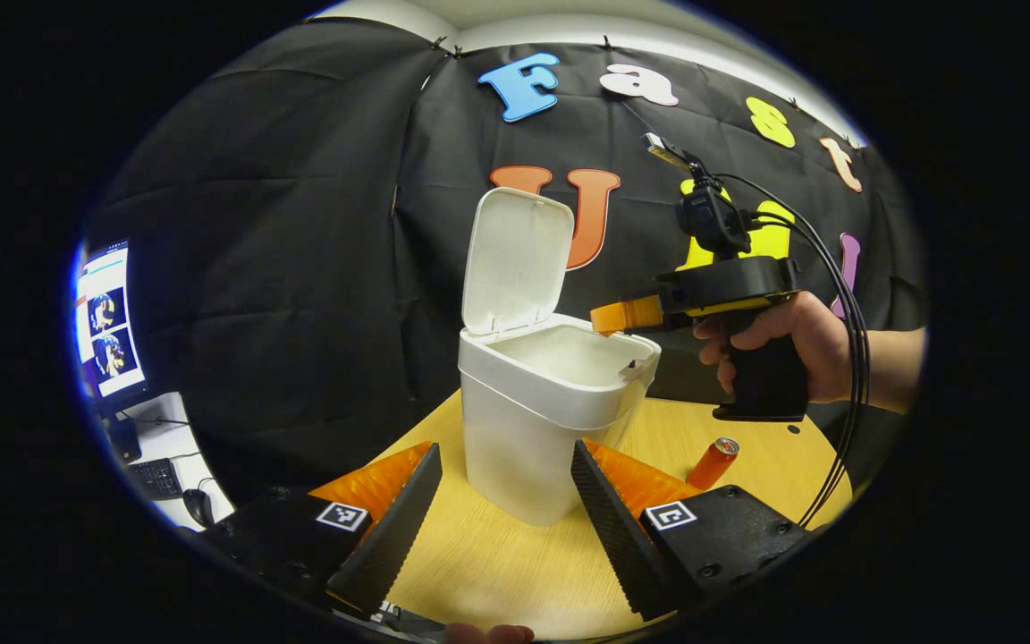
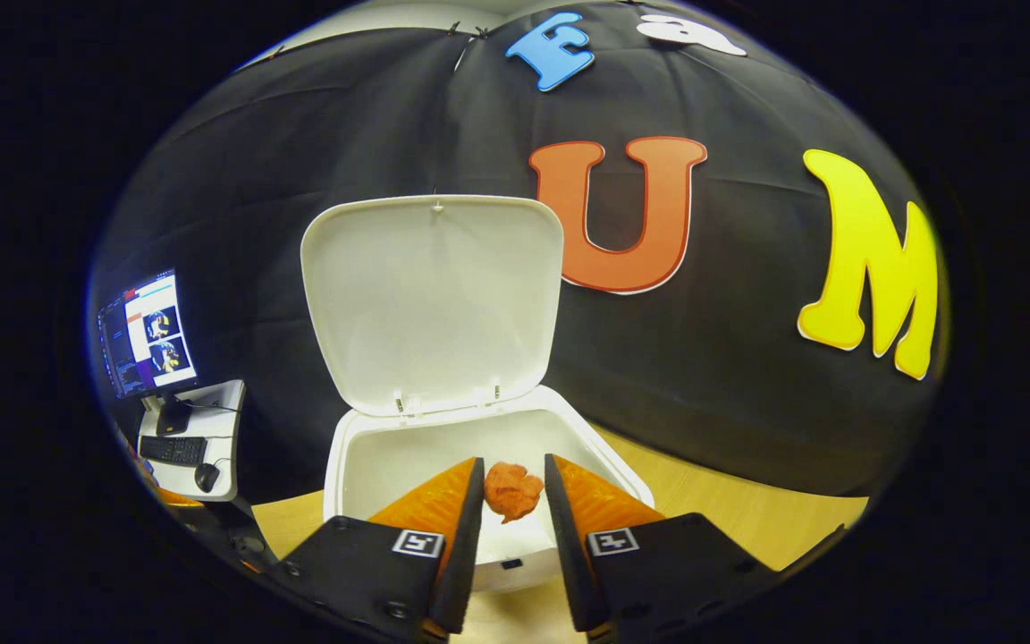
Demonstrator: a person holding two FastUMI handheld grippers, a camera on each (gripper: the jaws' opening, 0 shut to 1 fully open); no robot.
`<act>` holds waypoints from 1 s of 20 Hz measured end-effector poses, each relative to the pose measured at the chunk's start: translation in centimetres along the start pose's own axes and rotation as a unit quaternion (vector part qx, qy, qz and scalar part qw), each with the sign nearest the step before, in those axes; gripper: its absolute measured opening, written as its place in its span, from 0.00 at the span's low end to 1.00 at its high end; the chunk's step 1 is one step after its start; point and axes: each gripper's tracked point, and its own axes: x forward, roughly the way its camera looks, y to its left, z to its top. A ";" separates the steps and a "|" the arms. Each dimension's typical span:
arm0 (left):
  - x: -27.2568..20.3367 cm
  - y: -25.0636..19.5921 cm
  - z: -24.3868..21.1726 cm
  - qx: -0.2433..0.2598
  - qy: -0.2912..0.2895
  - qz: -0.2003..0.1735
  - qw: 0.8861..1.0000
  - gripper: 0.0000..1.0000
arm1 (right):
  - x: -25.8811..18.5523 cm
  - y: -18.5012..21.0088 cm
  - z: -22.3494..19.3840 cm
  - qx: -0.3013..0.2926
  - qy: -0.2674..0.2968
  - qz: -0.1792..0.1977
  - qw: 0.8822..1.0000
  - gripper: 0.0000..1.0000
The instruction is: Press the lid of the desktop garbage bin to open it, pick up the crumpled paper on the desktop and throw it into the bin, then pick up the pop can on the desktop and drop it into the bin, and finally close the garbage bin lid.
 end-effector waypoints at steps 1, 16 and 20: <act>0.1 -0.3 0.1 0.001 -0.002 -0.004 1.000 0.96 | 0.0 0.0 -0.3 -0.002 0.005 -0.002 1.000 0.50; 1.5 -9.9 0.4 0.044 -0.039 -0.135 0.989 0.96 | -12.4 -5.7 1.9 0.060 -0.085 -0.030 0.994 0.84; 1.7 -13.3 0.2 0.053 -0.042 -0.165 0.984 0.96 | -16.3 -9.7 1.1 0.075 -0.093 -0.072 0.990 0.89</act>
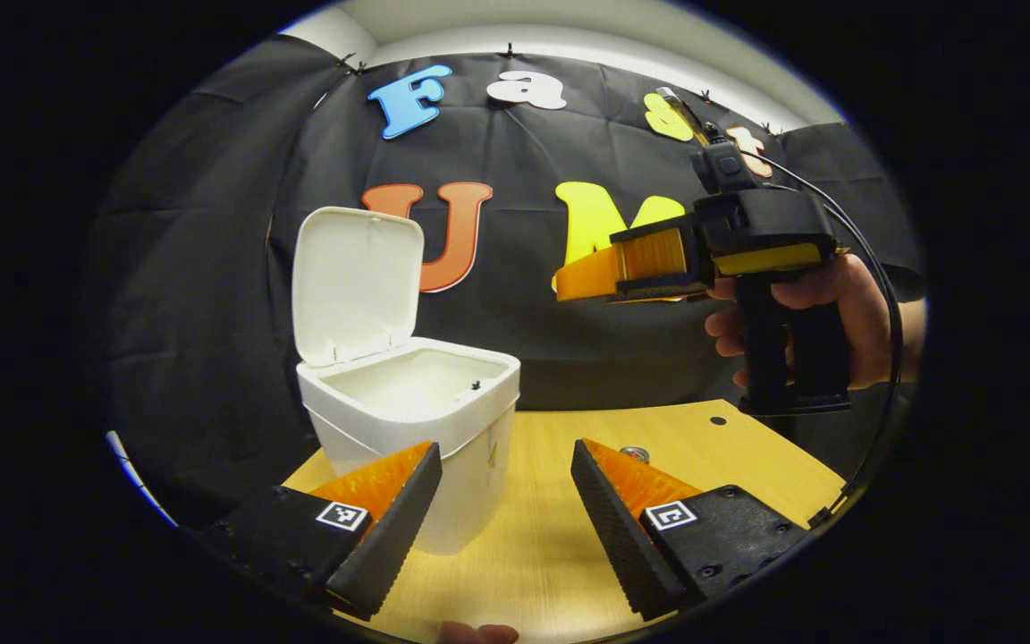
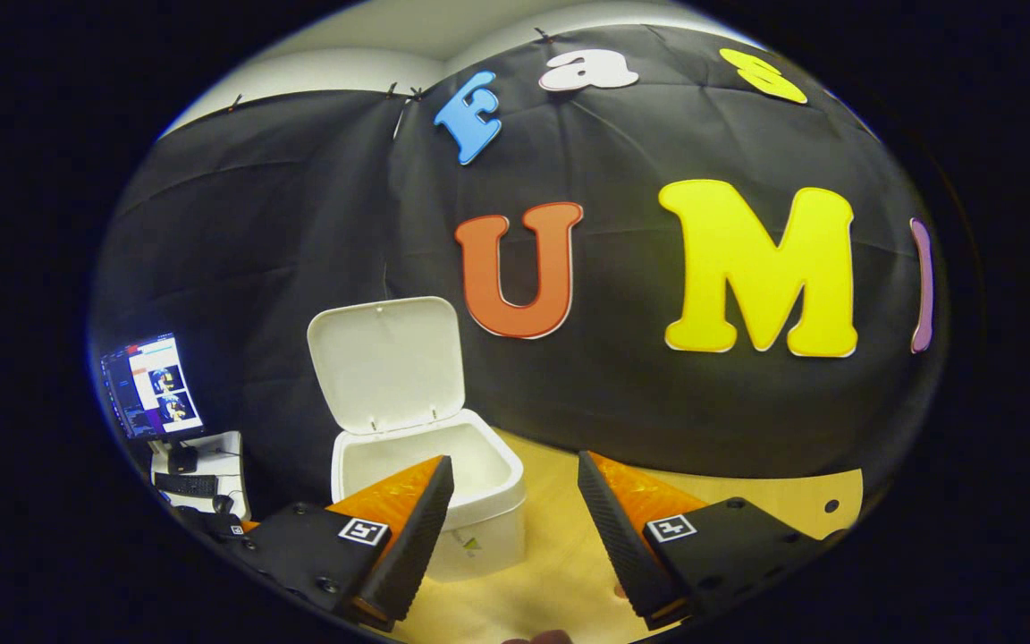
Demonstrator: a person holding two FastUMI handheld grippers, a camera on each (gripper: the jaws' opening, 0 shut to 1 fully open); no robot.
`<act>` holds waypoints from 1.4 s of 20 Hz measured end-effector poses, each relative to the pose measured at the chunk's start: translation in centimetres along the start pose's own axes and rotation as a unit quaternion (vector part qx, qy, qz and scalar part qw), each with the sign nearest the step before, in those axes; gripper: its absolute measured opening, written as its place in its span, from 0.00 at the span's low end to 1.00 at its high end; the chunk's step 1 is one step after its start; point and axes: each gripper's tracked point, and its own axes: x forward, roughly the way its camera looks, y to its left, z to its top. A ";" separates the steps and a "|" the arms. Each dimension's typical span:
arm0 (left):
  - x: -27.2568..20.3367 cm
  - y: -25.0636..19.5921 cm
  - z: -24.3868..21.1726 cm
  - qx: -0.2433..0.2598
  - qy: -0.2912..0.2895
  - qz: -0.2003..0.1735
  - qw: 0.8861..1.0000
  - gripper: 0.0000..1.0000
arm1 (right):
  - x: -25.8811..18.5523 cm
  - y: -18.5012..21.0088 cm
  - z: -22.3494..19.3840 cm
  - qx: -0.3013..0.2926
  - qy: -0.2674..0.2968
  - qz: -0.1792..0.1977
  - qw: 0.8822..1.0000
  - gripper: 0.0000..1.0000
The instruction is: Press the lid of the desktop garbage bin to open it, pick up the crumpled paper on the desktop and throw it into the bin, then pick up the pop can on the desktop and drop it into the bin, and finally close the garbage bin lid.
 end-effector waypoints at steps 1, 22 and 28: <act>0.6 -0.5 -0.3 0.006 0.000 -0.004 1.000 0.97 | -1.0 -1.4 0.1 0.002 -0.005 -0.014 1.000 0.89; 9.0 -15.6 -10.6 0.019 0.054 -0.070 0.996 0.97 | -21.0 -23.2 -8.7 0.024 0.029 -0.246 0.969 0.89; 12.6 -17.2 -13.6 0.025 0.066 -0.054 0.996 0.97 | -23.1 -25.6 -11.0 0.027 0.055 -0.257 0.965 0.89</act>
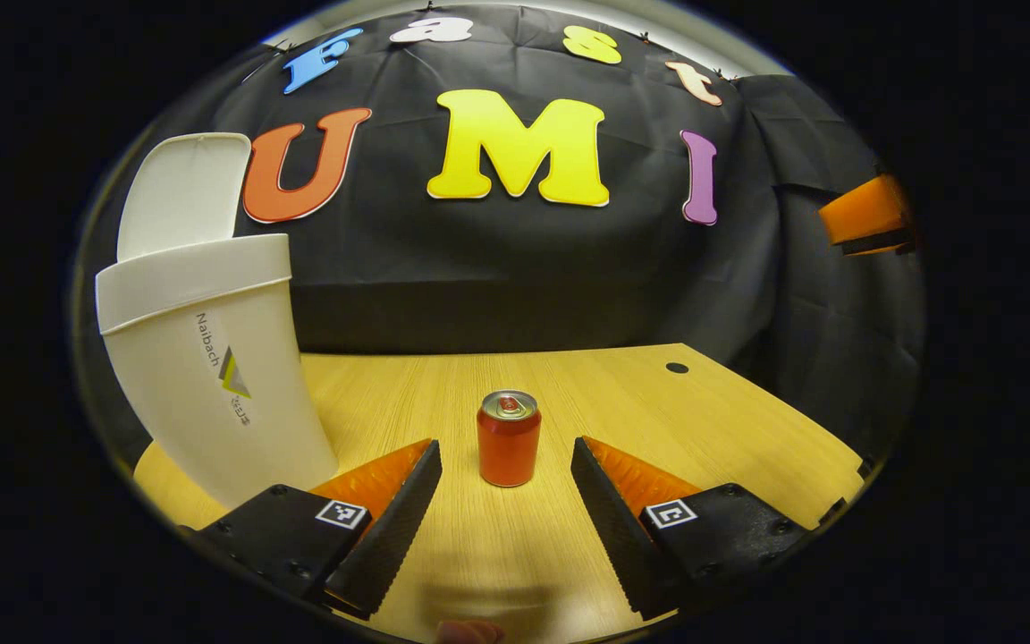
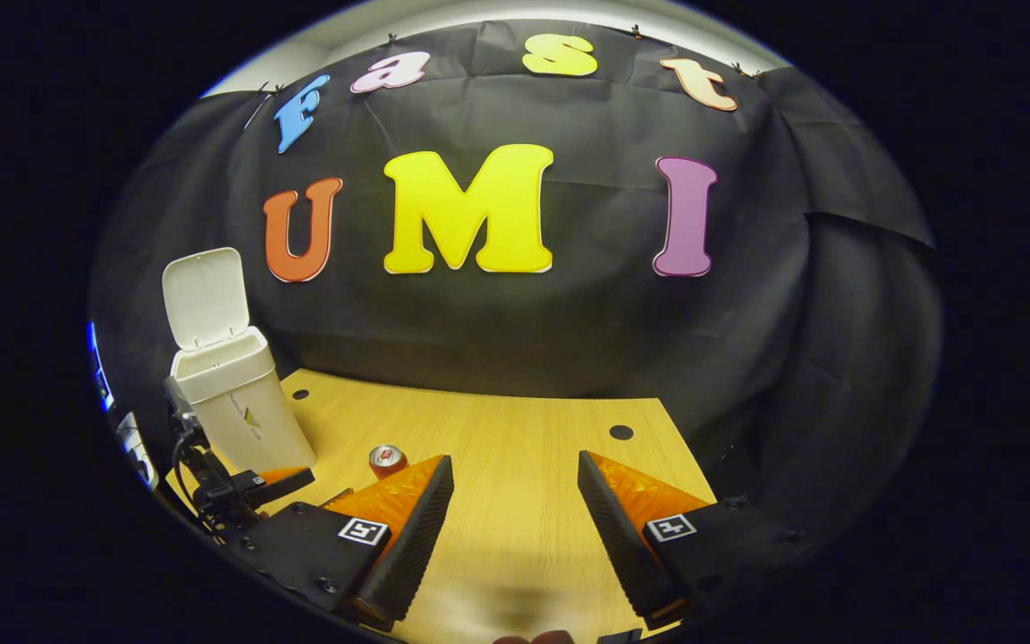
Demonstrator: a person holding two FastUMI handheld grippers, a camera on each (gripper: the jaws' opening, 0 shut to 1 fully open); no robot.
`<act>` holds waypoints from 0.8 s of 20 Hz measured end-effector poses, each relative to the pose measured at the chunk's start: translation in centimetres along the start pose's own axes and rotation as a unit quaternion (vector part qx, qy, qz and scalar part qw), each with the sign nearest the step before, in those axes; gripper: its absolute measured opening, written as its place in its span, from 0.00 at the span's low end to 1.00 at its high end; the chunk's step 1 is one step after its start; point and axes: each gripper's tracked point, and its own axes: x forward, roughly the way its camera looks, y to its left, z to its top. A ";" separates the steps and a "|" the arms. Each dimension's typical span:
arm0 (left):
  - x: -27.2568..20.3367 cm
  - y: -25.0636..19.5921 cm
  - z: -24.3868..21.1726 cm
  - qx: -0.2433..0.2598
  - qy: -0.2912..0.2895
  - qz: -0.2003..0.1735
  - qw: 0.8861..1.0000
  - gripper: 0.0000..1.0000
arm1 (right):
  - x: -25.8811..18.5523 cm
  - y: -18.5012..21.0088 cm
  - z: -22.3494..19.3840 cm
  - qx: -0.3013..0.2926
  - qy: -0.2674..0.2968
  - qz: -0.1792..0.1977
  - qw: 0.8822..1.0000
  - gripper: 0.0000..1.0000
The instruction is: Press the lid of the desktop garbage bin to open it, pick up the crumpled paper on the desktop and throw it into the bin, then pick up the pop can on the desktop and drop it into the bin, and finally close the garbage bin lid.
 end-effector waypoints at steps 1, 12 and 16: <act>0.7 -0.1 -0.6 0.000 0.004 0.002 1.000 0.97 | -0.1 -0.2 -0.4 -0.004 0.005 0.001 1.000 0.89; 7.5 -0.4 -6.0 0.005 0.051 0.014 0.999 0.97 | 0.9 -3.7 -3.4 0.017 0.055 -0.017 0.998 0.89; 8.9 -0.5 -5.7 0.027 0.046 0.014 0.998 0.96 | 2.1 -4.4 -4.7 0.063 0.078 -0.027 0.995 0.89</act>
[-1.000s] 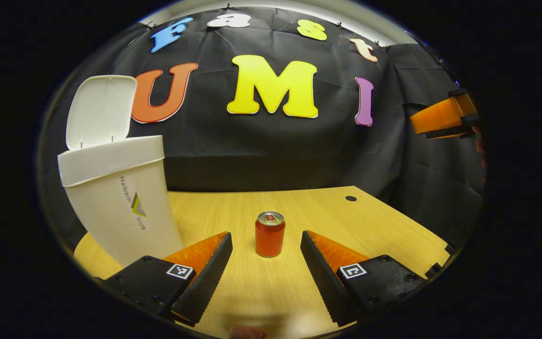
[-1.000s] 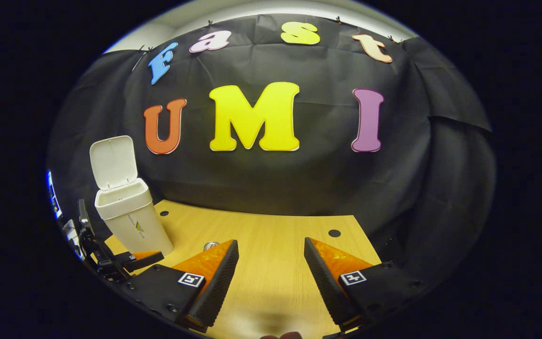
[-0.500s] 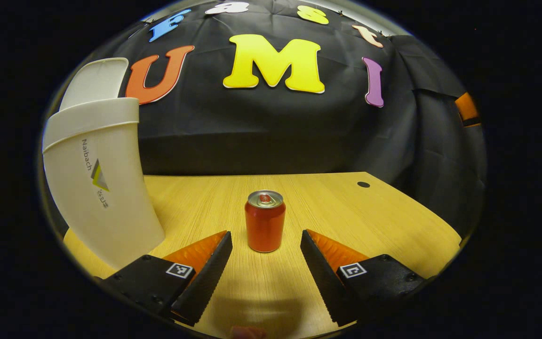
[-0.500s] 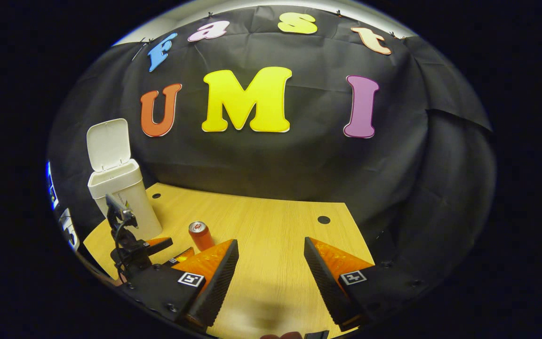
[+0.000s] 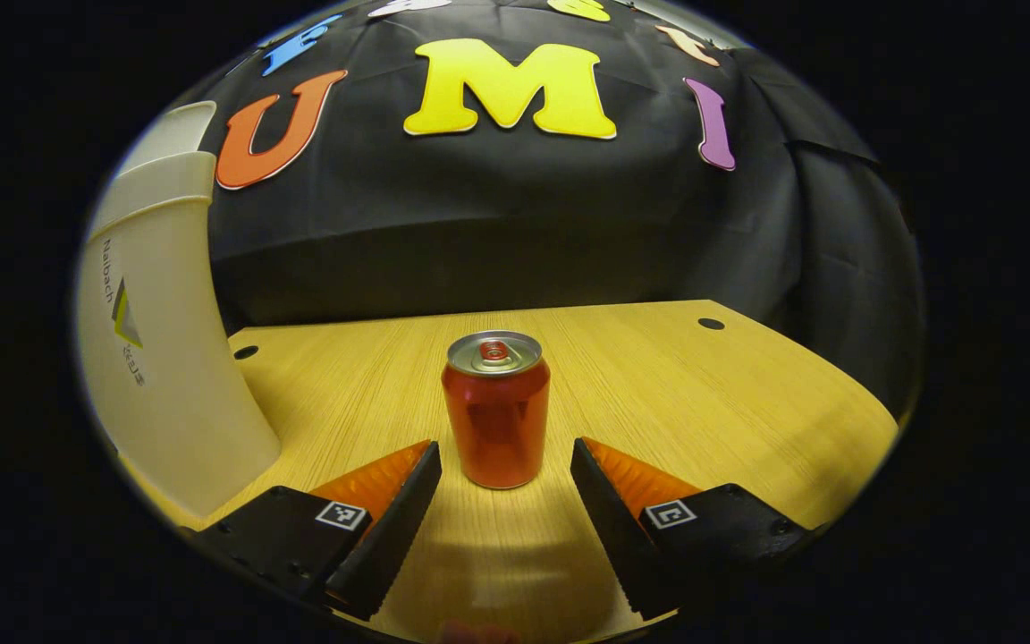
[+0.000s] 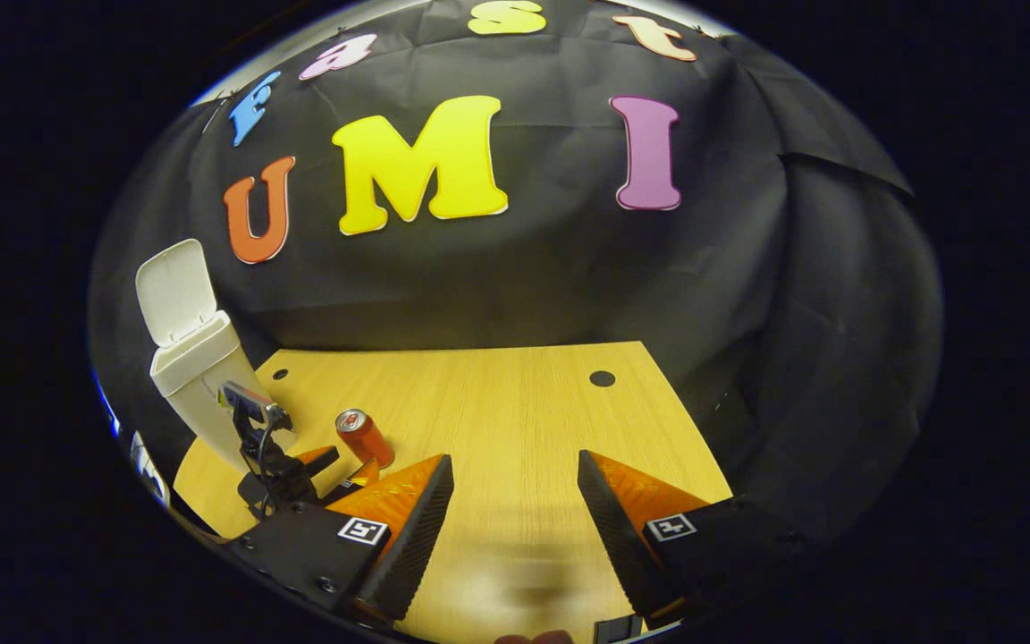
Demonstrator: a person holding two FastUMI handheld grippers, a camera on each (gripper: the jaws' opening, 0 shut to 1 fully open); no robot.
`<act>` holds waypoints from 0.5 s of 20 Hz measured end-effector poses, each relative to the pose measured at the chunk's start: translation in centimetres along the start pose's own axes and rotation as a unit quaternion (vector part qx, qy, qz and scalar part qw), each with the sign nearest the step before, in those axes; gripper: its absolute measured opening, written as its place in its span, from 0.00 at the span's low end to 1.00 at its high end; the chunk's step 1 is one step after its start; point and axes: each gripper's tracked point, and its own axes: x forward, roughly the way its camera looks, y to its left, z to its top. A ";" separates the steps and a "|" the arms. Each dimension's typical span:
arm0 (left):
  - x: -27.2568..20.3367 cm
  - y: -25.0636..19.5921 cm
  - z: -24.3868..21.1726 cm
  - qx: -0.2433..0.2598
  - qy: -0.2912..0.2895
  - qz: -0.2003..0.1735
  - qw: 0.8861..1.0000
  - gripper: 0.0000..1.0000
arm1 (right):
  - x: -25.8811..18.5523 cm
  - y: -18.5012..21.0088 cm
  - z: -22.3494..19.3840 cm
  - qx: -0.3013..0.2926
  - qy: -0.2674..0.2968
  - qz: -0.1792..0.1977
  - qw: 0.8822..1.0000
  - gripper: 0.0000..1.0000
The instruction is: Press the lid of the desktop garbage bin to open it, pick up the crumpled paper on the desktop and throw it into the bin, then pick up the pop can on the desktop and drop it into the bin, and finally close the garbage bin lid.
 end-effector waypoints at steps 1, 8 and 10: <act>0.3 0.1 0.0 0.001 0.000 0.000 1.000 0.96 | 0.3 0.1 0.1 0.003 0.002 0.000 1.000 0.89; 2.0 0.6 -0.5 -0.002 0.014 -0.004 1.000 0.96 | 1.4 1.5 0.5 -0.005 0.007 0.014 1.000 0.89; 2.6 0.6 -0.5 0.001 0.013 -0.008 1.000 0.96 | 1.6 2.0 0.3 -0.007 0.012 0.017 1.000 0.89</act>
